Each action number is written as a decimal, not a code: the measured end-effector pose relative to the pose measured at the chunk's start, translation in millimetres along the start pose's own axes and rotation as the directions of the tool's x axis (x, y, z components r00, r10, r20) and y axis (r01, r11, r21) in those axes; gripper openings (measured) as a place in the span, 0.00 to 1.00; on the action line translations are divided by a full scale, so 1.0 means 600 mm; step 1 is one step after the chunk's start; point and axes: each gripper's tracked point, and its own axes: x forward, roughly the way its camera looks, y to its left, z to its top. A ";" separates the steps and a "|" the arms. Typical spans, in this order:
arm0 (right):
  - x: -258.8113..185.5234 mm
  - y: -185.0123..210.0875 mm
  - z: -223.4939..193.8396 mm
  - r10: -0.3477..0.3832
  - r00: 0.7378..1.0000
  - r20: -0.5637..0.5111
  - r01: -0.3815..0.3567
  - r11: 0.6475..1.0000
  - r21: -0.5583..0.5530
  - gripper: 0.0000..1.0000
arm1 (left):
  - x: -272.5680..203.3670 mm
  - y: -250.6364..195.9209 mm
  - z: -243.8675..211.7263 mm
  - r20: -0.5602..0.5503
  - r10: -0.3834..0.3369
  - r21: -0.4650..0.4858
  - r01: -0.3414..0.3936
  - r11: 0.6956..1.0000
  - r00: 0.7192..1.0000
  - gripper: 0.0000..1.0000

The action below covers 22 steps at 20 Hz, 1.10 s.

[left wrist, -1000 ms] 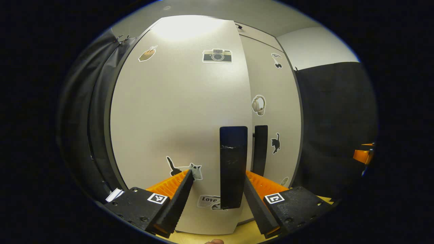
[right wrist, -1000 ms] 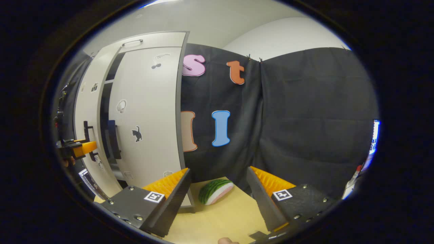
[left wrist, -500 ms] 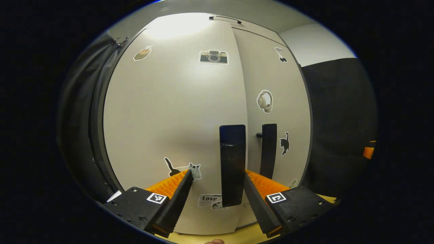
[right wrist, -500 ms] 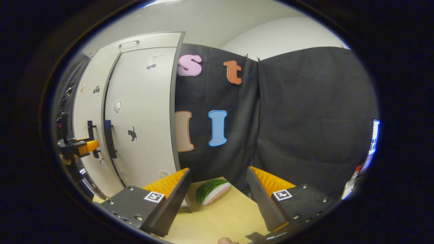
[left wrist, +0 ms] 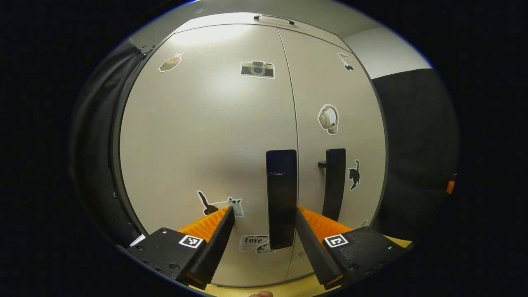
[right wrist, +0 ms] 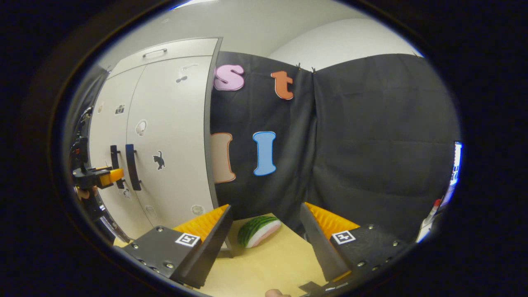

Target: Grasp the bottle in the cabinet with the left hand and place it on the coaster, then close the right door with the right hand and the left door with the left hand.

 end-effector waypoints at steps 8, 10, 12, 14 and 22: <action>0.011 0.030 0.023 0.071 0.997 0.019 -0.071 0.997 -0.007 0.98 | -0.025 -0.021 0.018 -0.015 0.008 -0.058 -0.009 0.998 1.000 0.90; 0.010 0.040 0.051 0.105 0.994 0.038 -0.104 0.994 -0.025 1.00 | -0.052 -0.028 0.039 -0.037 0.034 -0.012 -0.035 0.999 0.999 0.90; 0.005 0.053 0.103 0.142 0.987 0.079 -0.139 0.989 -0.042 1.00 | -0.088 -0.053 0.086 -0.027 0.038 0.031 -0.037 0.999 0.999 0.90; -0.001 0.060 0.160 0.172 0.977 0.125 -0.166 0.984 -0.064 1.00 | -0.123 -0.083 0.142 0.007 0.039 0.036 -0.039 0.999 0.999 0.89; -0.010 0.064 0.266 0.324 0.927 0.190 -0.319 0.946 -0.056 1.00 | -0.215 -0.215 0.290 0.158 0.018 -0.048 -0.010 0.999 0.987 0.89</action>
